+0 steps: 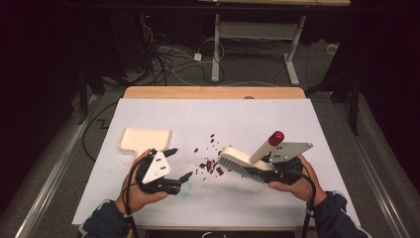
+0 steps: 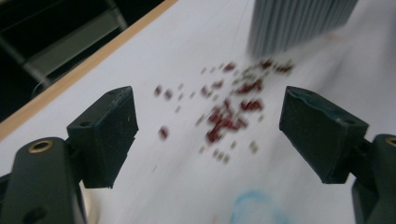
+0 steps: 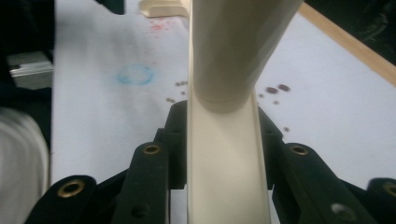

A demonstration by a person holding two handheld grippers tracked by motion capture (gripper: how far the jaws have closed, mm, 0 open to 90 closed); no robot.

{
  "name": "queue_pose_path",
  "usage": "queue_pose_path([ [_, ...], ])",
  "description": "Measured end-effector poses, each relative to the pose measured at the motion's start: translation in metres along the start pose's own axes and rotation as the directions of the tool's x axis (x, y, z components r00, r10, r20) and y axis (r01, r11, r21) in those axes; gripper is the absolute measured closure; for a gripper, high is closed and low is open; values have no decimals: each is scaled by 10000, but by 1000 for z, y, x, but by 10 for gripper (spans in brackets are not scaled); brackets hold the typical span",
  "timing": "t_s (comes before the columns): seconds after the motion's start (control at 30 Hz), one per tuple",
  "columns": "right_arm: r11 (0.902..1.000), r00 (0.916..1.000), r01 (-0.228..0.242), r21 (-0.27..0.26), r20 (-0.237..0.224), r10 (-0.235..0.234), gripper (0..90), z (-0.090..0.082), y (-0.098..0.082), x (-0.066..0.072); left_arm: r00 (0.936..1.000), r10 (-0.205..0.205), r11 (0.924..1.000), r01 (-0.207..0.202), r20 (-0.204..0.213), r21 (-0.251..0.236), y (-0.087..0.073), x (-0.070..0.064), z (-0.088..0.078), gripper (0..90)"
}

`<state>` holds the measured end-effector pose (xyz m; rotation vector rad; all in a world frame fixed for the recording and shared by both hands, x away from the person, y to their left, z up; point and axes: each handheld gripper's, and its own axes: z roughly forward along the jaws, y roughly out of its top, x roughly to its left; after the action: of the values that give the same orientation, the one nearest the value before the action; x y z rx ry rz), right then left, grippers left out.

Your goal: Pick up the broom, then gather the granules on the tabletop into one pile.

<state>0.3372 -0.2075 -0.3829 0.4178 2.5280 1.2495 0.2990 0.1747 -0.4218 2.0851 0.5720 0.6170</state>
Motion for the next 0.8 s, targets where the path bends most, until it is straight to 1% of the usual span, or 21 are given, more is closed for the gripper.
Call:
queue_pose_path([
  [0.03, 10000, 9997, -80, 31, 241, 79, 676, -1, 0, -2, 9999, -77, 9999, 78, -151, 108, -7, 1, -3, 192],
  [0.07, 9999, 9991, -123, 48, 418, 121, 676, -2, -1, -4, 9995, -171, 9993, 180, -272, 327, -13, 1, -5, 192],
  [0.1, 9998, 9981, -204, 50, 585, 200, 676, -3, -1, -6, 9991, -155, 9987, 174, -400, 484, -19, 1, -7, 192],
  [0.13, 9997, 9967, -256, 36, 765, 252, 676, -4, -2, -8, 9987, -236, 9980, 262, -453, 583, -24, 3, -9, 192],
  [0.2, 9995, 9932, -309, 5, 1119, 307, 676, -6, -3, -12, 9965, -534, 9955, 581, -641, 748, -34, 4, -13, 192],
  [0.27, 9991, 9896, -428, -33, 1371, 429, 676, -7, -5, -18, 9929, -868, 9930, 928, -811, 728, -42, 4, -16, 195],
  [0.3, 9990, 9874, -455, -14, 1518, 452, 677, -6, -6, -21, 9921, -917, 9923, 982, -854, 749, -44, 4, -17, 201],
  [0.33, 9990, 9852, -438, 0, 1661, 432, 677, -6, -6, -23, 9917, -870, 9917, 952, -944, 864, -47, 3, -18, 201],
  [0.37, 9987, 9803, -497, 64, 1917, 475, 677, -5, -8, -25, 9917, -870, 9917, 952, -944, 864, -47, 3, -18, 201],
  [0.4, 9987, 9774, -497, 128, 2063, 460, 676, -4, -9, -28, 9919, -825, 9909, 919, -967, 979, -49, 2, -20, 201],
  [0.43, 9984, 9745, -542, 134, 2188, 499, 677, -3, -10, -31, 9918, -769, 9909, 874, -1025, 1024, -50, 1, -20, 201],
  [0.5, 9980, 9693, -621, 102, 2391, 579, 677, 0, -11, -38, 9916, -803, 9902, 910, -1012, 1060, -51, 1, -21, 201],
  [0.6, 9967, 9639, -811, 18, 2545, 780, 677, 9, -11, -51, 9916, -846, 9893, 953, -979, 1101, -51, 3, -19, 201],
  [0.7, 9974, 9599, -695, 214, 2736, 611, 677, 26, -7, -65, 9917, -886, 9873, 998, -928, 1237, -53, 4, -16, 201],
  [0.8, 9980, 9558, -521, 349, 2913, 397, 677, 49, -2, -80, 9918, -906, 9864, 1018, -902, 1287, -54, 5, -15, 200],
])
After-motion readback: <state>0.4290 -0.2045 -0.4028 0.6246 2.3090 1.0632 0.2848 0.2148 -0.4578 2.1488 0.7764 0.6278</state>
